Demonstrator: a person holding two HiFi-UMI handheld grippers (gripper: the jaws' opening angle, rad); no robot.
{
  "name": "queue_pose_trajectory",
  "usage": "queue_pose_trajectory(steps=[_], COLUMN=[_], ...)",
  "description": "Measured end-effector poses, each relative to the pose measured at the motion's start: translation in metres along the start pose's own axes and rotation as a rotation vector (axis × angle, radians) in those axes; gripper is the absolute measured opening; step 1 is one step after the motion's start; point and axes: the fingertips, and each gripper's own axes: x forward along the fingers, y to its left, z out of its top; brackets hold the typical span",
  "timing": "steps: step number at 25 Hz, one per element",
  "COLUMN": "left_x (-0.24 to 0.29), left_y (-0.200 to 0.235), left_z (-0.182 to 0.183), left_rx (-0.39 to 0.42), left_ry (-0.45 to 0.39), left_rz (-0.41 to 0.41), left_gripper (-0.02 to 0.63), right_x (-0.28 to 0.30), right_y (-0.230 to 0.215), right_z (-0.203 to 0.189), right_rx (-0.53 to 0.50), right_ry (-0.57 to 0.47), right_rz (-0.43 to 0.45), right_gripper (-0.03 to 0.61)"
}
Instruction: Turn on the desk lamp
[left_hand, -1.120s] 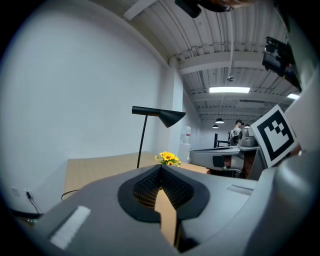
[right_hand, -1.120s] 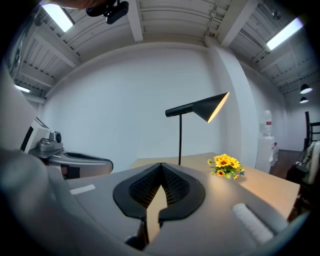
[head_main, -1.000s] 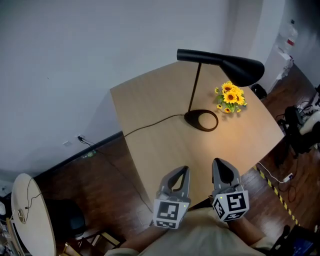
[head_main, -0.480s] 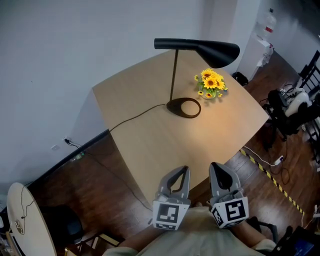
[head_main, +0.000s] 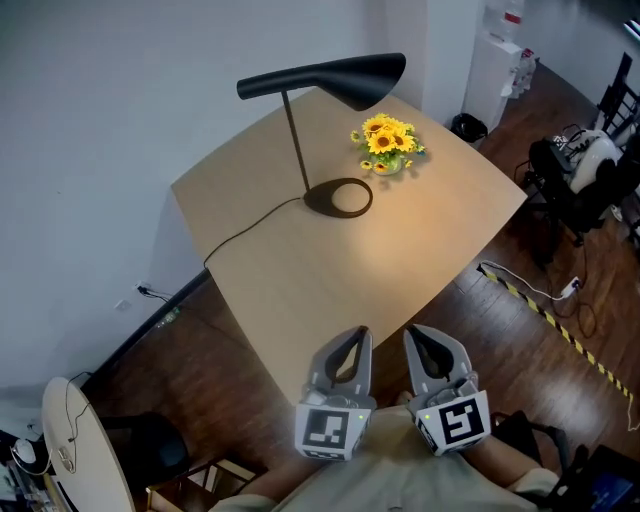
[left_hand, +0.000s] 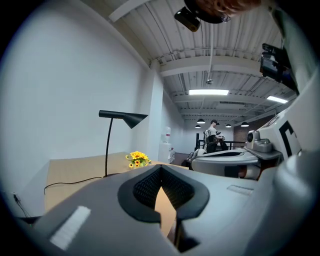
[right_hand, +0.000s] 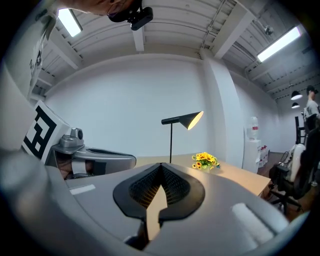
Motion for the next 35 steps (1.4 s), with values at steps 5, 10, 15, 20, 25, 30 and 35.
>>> queue_pose_trajectory(steps=[5, 10, 15, 20, 25, 30, 35], left_x=[-0.009, -0.026, -0.041, -0.050, -0.077, -0.105, -0.124], left_y=[-0.044, -0.073, -0.077, -0.083, -0.070, -0.049, -0.029], left_z=[0.002, -0.011, -0.016, -0.009, -0.014, -0.016, -0.019], left_rx=[0.020, 0.046, 0.067, 0.079, 0.059, 0.061, 0.037], left_ry=[0.006, 0.062, 0.075, 0.045, 0.043, 0.025, 0.026], left_rz=[0.047, 0.102, 0.146, 0.123, 0.123, 0.107, 0.083], left_gripper=[0.000, 0.000, 0.000, 0.000, 0.000, 0.000, 0.000], right_x=[-0.037, -0.066, -0.081, -0.091, -0.100, -0.099, -0.092], right_y=[-0.018, -0.025, -0.019, -0.008, 0.014, 0.040, 0.068], right_z=[-0.004, -0.013, -0.013, -0.006, -0.012, -0.016, -0.014], right_rx=[0.078, 0.107, 0.091, 0.065, 0.058, 0.072, 0.070], right_ry=[-0.042, -0.045, -0.065, -0.084, -0.066, -0.044, -0.039], right_rz=[0.036, 0.109, 0.149, 0.145, 0.129, 0.095, 0.076], right_gripper=[0.000, 0.000, 0.000, 0.000, 0.000, 0.000, 0.000])
